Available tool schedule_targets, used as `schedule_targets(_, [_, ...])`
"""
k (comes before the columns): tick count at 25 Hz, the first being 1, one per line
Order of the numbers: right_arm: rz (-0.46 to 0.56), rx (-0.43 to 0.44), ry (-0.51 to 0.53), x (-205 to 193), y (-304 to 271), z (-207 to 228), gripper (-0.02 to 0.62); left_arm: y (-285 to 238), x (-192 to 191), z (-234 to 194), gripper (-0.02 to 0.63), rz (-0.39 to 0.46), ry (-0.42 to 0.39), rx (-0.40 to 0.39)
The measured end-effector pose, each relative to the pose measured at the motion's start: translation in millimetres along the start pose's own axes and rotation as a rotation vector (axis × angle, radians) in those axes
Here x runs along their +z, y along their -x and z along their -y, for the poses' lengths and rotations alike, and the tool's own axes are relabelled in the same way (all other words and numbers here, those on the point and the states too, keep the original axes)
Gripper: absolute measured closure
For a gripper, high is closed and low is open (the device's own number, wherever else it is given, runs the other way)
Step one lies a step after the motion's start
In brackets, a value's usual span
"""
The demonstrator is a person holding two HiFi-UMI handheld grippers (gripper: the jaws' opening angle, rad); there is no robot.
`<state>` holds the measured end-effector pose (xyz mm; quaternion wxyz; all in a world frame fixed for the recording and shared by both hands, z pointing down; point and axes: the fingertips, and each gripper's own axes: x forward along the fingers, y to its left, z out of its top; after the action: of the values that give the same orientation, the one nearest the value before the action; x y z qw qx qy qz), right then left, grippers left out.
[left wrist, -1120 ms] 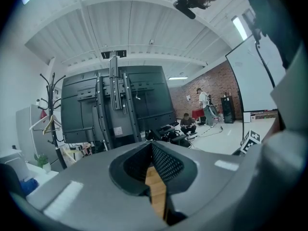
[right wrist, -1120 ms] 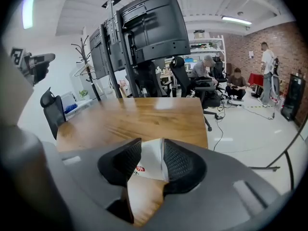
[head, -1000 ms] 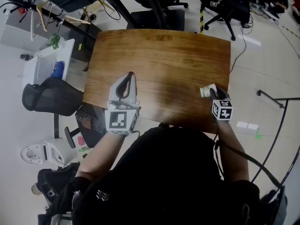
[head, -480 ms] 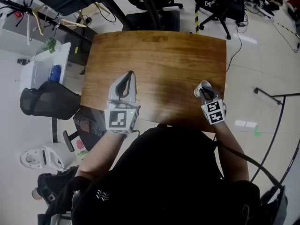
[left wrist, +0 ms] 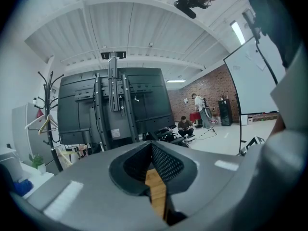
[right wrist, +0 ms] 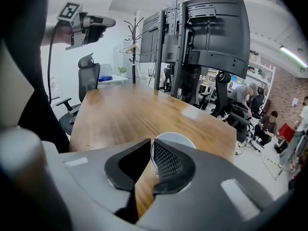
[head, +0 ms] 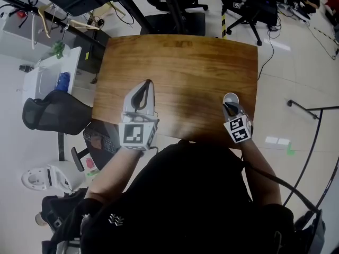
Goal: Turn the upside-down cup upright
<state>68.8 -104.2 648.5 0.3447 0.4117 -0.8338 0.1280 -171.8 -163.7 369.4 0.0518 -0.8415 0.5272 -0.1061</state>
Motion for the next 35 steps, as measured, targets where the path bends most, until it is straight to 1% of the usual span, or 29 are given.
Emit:
schedule_targets(3, [0.004, 0.003, 0.006, 2, 3, -3, 0.540, -1, -4, -6, 0.606, -0.005, 0.019, 0.009])
schedule_targets(5, [0.026, -0.008, 0.007, 9, 10, -4, 0.540, -4, -9, -11, 0.606, -0.012, 0.037, 0.014])
schedule_targets(7, [0.095, -0.040, 0.027, 23, 26, -1, 0.541, -8, -15, -8, 0.606, -0.019, 0.051, 0.003])
schedule_targets(8, [0.144, -0.064, 0.035, 32, 37, 4, 0.550, -11, -18, -3, 0.606, -0.021, 0.059, -0.009])
schedule_targets(9, [0.195, -0.091, 0.029, 41, 50, 10, 0.572, -14, -19, 3, 0.606, -0.020, 0.067, -0.024])
schedule_targets(10, [0.239, -0.117, 0.005, 51, 63, 18, 0.592, -18, -20, 11, 0.606, -0.016, 0.077, -0.042])
schedule_targets(13, [0.337, -0.182, -0.077, 78, 98, 39, 0.594, -30, -27, 37, 0.606, -0.002, 0.100, -0.092])
schedule_targets(15, [0.388, -0.208, -0.127, 86, 111, 45, 0.594, -42, -44, 57, 0.606, -0.015, 0.090, -0.114])
schedule_targets(18, [0.391, -0.260, -0.251, 72, 112, 54, 0.594, -54, -69, 88, 0.606, -0.058, 0.087, -0.156])
schedule_targets(20, [0.386, -0.292, -0.311, 62, 118, 59, 0.594, -55, -70, 104, 0.606, -0.057, 0.091, -0.198])
schedule_targets(22, [0.384, -0.300, -0.324, 59, 125, 60, 0.594, -56, -67, 114, 0.606, -0.048, 0.086, -0.228])
schedule_targets(30, [0.399, -0.324, -0.371, 53, 134, 60, 0.594, -58, -64, 129, 0.606, -0.055, 0.053, -0.290])
schedule_targets(35, [0.414, -0.326, -0.396, 56, 130, 61, 0.594, -60, -66, 121, 0.606, -0.065, 0.041, -0.295])
